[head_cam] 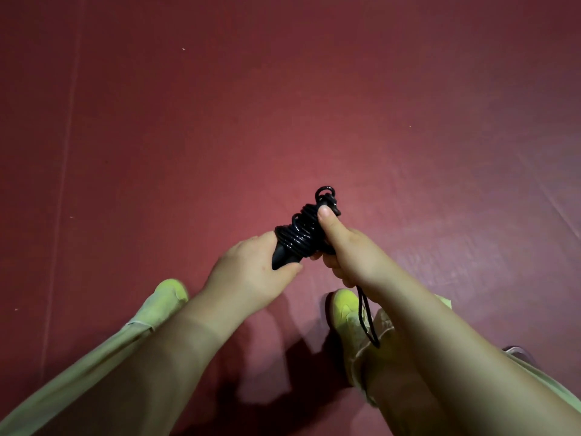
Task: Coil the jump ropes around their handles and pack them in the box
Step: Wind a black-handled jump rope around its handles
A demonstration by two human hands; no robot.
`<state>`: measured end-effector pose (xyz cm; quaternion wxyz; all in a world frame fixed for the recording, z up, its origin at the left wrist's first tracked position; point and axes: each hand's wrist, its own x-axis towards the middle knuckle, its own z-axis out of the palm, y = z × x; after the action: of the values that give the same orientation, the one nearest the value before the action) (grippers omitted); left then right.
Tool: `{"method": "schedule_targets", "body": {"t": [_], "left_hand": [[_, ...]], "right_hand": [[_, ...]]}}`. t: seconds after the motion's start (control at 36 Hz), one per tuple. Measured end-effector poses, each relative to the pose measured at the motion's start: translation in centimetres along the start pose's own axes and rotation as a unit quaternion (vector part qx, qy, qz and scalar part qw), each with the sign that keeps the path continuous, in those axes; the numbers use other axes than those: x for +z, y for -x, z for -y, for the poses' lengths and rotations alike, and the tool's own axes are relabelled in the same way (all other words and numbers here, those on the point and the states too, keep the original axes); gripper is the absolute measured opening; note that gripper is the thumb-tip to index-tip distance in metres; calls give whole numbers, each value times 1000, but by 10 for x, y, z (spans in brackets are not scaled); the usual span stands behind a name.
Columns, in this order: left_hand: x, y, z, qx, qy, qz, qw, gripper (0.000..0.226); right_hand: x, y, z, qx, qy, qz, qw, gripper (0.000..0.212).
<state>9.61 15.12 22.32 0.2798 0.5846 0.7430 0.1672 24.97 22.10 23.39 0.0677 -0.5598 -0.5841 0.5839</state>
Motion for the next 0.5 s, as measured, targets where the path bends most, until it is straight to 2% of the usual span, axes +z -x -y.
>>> {"method": "schedule_targets", "body": {"t": [0.06, 0.08, 0.11, 0.17, 0.19, 0.22, 0.28, 0.33, 0.39, 0.44, 0.5], "left_hand": [[-3, -3, -1, -3, 89, 19, 996, 19], [-5, -4, -2, -16, 169, 44, 985, 18], [-8, -4, -5, -39, 276, 77, 957, 20], [-13, -3, -11, -113, 470, 165, 860, 37], [-15, -3, -12, -140, 527, 205, 813, 51], [-17, -3, -11, -156, 556, 236, 781, 65], [-20, -4, -8, -151, 575, 278, 755, 80], [-21, -6, -6, -134, 572, 288, 756, 81], [-20, -7, -5, -134, 555, 278, 773, 75], [-16, -8, -8, -137, 515, 252, 808, 67], [-10, -9, -9, -131, 437, 206, 866, 61]], "right_hand": [[-2, -1, 1, -13, -20, -20, 1000, 70], [-4, -1, 3, -20, -42, -25, 999, 66], [-6, 0, 5, -27, -70, -23, 997, 61], [-9, 2, 10, -40, -123, 0, 992, 55], [-10, 3, 12, -48, -135, 18, 990, 53], [-10, 4, 14, -59, -135, 35, 989, 51], [-9, 6, 16, -76, -124, 64, 987, 49], [-11, 7, 15, -74, -123, 74, 987, 53], [-12, 8, 15, -56, -110, 61, 990, 58], [-15, 9, 14, -39, -61, 31, 997, 68], [-16, 9, 12, -20, -5, 7, 1000, 71]]}}
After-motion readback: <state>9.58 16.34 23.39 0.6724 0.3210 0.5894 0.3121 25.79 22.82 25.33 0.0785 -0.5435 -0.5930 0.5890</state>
